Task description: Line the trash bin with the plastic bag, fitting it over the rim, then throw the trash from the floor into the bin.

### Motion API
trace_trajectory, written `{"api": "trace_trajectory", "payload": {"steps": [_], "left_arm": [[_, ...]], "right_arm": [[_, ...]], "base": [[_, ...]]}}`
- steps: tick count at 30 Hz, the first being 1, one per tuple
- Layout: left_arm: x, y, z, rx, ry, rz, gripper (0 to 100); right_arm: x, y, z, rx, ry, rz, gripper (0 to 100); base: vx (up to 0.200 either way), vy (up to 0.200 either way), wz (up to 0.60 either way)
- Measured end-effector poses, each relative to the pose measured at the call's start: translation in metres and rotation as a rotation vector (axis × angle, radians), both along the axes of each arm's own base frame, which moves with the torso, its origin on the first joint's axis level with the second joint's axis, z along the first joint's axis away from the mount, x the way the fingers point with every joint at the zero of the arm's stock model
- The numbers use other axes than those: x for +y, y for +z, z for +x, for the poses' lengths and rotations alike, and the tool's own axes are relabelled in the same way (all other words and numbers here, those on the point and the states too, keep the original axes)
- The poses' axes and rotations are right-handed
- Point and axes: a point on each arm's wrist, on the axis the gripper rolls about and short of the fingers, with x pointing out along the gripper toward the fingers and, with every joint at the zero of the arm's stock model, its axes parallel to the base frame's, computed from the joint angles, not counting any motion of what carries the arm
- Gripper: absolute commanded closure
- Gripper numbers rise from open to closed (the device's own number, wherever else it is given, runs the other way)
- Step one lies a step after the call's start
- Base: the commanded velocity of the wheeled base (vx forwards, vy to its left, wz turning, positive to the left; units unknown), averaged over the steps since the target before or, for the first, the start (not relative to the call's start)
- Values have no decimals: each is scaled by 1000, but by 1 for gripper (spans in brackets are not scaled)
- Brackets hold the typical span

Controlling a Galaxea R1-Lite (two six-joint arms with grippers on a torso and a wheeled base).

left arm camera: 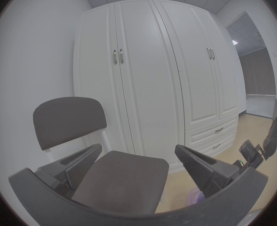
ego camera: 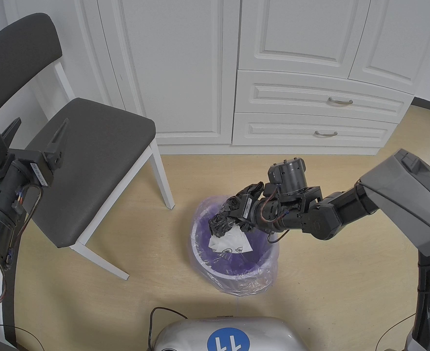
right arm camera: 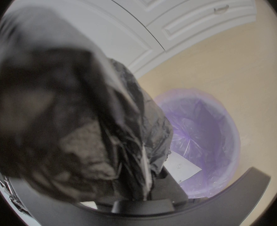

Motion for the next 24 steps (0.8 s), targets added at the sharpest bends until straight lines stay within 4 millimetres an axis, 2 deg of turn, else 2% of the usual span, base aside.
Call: {"api": "trace_trajectory", "payload": {"steps": [7, 16, 24], "left_arm": [[6, -1, -7, -5, 24, 38, 0], [5, -4, -10, -17, -80, 72, 0], [7, -10, -9, 8, -78, 83, 0]], "right_arm": [[2, -32, 9, 57, -1, -6, 100], [7, -51, 19, 39, -28, 45, 100], [6, -70, 25, 19, -90, 17, 100]], "base": [[0, 0, 0], [0, 0, 0], [0, 0, 0]]}}
